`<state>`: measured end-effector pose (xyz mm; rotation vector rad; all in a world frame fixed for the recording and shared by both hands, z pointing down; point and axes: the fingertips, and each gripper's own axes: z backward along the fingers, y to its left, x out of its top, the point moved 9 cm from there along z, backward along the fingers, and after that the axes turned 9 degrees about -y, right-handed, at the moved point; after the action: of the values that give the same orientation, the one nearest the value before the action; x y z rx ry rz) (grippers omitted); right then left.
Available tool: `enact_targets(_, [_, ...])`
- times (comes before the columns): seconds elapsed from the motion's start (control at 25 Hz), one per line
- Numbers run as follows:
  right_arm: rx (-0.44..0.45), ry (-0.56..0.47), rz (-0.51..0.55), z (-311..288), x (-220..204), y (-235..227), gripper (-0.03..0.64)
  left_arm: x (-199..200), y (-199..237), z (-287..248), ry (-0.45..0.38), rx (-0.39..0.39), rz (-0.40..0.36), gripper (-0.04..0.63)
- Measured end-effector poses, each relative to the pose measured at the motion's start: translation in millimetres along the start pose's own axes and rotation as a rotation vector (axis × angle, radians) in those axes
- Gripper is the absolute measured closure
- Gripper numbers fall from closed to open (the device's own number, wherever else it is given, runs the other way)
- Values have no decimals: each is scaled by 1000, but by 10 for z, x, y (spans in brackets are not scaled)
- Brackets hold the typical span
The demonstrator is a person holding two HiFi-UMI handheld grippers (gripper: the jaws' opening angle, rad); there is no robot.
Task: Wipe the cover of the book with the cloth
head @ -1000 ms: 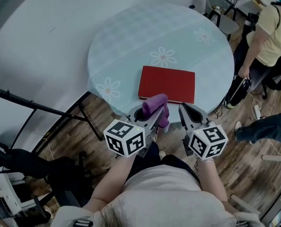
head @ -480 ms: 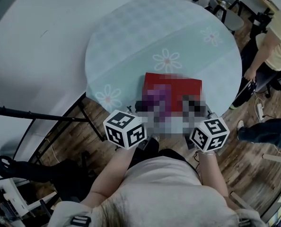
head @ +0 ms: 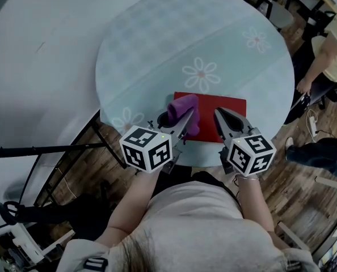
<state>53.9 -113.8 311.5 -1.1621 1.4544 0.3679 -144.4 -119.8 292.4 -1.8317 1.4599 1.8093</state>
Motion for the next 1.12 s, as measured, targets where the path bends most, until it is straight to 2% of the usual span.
enact_targets(0.6, [-48,85,-52,-403,-130,-94,594,-36,526,-255,141,42,35,486])
enact_targets(1.12, [-90,117,-100,-593,-243,-154,594,-163,769,-486,240,25,69,485])
